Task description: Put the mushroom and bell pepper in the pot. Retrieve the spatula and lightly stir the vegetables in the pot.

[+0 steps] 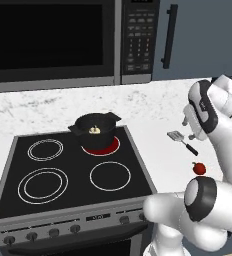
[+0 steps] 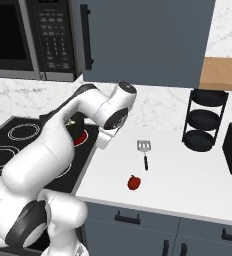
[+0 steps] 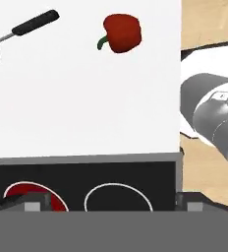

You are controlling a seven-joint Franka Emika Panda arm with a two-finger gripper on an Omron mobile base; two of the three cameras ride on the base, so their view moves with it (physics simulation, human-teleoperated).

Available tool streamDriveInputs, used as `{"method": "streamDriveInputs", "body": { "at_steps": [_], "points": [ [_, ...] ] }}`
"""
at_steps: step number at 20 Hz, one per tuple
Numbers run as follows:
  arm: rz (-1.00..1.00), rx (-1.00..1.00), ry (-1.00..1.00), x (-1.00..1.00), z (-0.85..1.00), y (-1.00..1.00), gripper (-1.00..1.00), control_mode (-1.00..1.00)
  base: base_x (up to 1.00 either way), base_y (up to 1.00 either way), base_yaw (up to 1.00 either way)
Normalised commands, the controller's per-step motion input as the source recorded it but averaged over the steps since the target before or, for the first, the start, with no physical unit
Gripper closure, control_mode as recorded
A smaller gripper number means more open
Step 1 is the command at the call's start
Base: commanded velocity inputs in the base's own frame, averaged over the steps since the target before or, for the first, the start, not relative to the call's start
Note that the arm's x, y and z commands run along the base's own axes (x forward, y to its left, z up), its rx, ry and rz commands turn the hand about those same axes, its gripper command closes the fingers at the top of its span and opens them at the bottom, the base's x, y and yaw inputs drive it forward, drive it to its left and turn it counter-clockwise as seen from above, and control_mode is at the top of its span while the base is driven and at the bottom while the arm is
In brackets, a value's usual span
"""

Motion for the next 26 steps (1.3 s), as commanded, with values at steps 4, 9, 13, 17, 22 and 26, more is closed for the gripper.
{"method": "streamDriveInputs", "body": {
  "at_steps": [4, 9, 13, 17, 22, 26],
  "points": [
    [0.64, -0.38, -0.05, -0.78, -0.25, -0.51, -1.00, -1.00, 0.00, 0.00, 0.00],
    [0.70, -0.33, -0.05, -0.59, -0.34, -0.27, -1.00, -1.00, 0.00, 0.00, 0.00],
    [0.60, -0.30, -0.02, -0.23, -0.54, -0.02, -1.00, -1.00, 0.00, 0.00, 0.00],
    [0.46, -0.16, -0.02, 0.00, -0.48, 0.00, -1.00, -1.00, 0.00, 0.00, 0.00],
    [0.44, -0.01, 0.00, 0.11, -0.35, -0.11, -1.00, -1.00, 0.00, 0.00, 0.00],
    [0.43, 0.00, 0.00, 0.32, -0.36, -0.15, -1.00, -1.00, 0.00, 0.00, 0.00]
  ]
}}
